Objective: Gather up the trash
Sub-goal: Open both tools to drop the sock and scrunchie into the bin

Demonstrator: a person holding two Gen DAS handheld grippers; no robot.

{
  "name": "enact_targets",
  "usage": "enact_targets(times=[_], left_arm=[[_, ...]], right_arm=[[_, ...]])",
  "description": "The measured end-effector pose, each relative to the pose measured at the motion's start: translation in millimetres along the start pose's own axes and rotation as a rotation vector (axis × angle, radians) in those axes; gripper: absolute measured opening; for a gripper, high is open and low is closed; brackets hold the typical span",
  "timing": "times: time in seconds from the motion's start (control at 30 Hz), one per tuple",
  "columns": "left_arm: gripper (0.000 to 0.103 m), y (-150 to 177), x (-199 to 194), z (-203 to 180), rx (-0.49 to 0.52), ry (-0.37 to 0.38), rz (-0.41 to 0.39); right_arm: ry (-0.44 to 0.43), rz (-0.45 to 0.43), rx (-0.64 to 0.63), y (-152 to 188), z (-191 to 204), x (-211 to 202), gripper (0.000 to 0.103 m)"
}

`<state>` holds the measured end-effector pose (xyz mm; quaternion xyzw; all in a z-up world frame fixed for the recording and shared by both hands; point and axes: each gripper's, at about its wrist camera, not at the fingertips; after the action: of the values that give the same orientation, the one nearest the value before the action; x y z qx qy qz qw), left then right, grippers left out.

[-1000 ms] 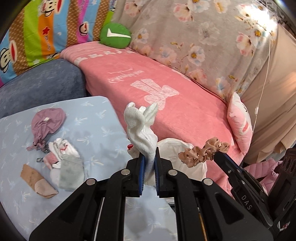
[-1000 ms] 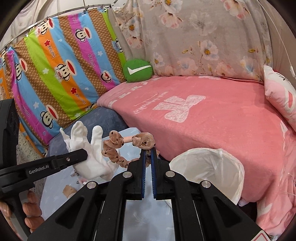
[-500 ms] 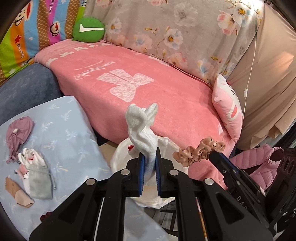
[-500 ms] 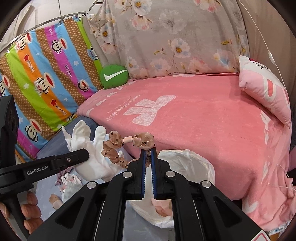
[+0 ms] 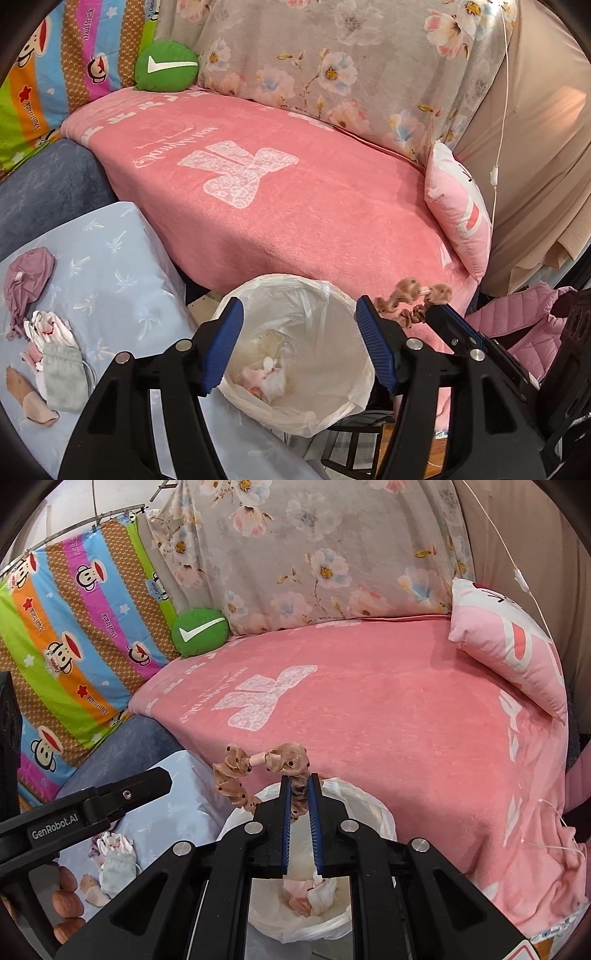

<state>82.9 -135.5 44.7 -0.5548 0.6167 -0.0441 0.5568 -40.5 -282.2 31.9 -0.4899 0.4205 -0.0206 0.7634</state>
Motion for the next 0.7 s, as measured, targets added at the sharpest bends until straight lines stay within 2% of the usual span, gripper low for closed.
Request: enact_targets(times=[0.1,0.57,0.7], left_arm=[[0.062,2.6,-2.3,5.2,0.004,-0.025,-0.008],[0.062,8.6,-17.4,41.2,-0.068,-0.065,-0.033],[0.062,13.0,-23.9,50.4,-0.081,-0.077,-0.039]], right_arm=[[0.0,0.006,-0.004,0.3,3.5,4.6,0.016],[-0.041,0.017,-0.067,7.3,42.2,4.2,0.016],[-0.061,0.02,-0.085,12.8,56.3,0.6,0.02]])
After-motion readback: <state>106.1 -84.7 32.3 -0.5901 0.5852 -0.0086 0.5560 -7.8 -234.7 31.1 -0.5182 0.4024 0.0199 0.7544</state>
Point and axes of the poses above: each gripper's, at about its wrist camera, not at the fingertips, and x roughly the way its jaws point, z to its left, y to its underside, and after that the axes turned 8 degrees about y, right-handed
